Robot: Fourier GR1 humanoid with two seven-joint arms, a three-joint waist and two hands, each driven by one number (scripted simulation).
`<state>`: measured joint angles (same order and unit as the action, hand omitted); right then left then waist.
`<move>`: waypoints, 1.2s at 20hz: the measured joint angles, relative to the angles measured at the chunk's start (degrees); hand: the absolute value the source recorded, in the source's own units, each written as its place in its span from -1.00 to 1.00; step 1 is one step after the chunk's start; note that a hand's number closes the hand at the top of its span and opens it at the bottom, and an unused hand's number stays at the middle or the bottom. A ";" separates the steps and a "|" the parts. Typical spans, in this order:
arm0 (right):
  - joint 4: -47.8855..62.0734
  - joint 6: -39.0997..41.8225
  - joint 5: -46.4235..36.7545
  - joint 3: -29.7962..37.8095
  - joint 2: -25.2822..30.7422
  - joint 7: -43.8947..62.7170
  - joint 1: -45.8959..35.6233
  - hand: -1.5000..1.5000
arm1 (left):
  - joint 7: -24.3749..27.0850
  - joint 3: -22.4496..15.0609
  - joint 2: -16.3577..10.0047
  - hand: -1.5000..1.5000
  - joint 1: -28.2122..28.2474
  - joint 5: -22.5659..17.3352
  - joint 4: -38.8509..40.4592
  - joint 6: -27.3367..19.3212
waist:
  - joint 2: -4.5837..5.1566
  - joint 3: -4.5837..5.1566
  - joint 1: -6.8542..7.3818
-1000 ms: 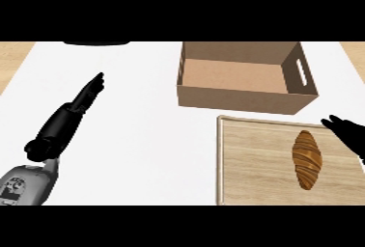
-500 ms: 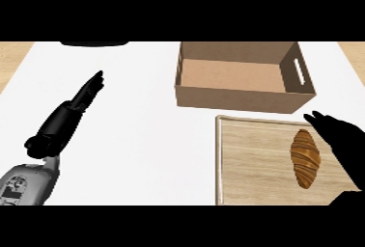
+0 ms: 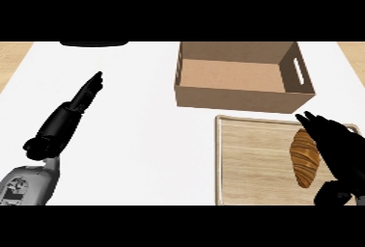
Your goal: Pick the croissant from the tray and place it in the cardboard box
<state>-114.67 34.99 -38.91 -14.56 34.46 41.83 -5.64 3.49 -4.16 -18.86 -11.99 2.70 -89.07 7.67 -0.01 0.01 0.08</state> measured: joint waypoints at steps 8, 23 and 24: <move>6.34 -2.40 -6.07 1.71 -2.17 -7.81 1.20 -1.00 | -0.32 1.82 1.58 0.00 -1.85 1.99 1.83 1.54 | 0.02 -0.02 -0.11; 15.27 -4.72 -15.20 4.58 -6.94 -15.20 2.38 -1.00 | 0.83 4.36 4.15 0.00 0.01 4.23 0.90 4.23 | 0.00 0.01 -0.09; 15.48 -5.27 -15.61 4.73 -7.16 -15.85 3.05 -1.00 | 0.15 5.05 3.73 0.00 -0.47 3.68 0.50 4.96 | 0.01 -0.01 -0.10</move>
<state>-99.20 29.72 -54.52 -9.83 27.30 25.99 -2.60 3.65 0.89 -15.13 -12.46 6.39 -88.57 12.63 0.00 0.00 -0.02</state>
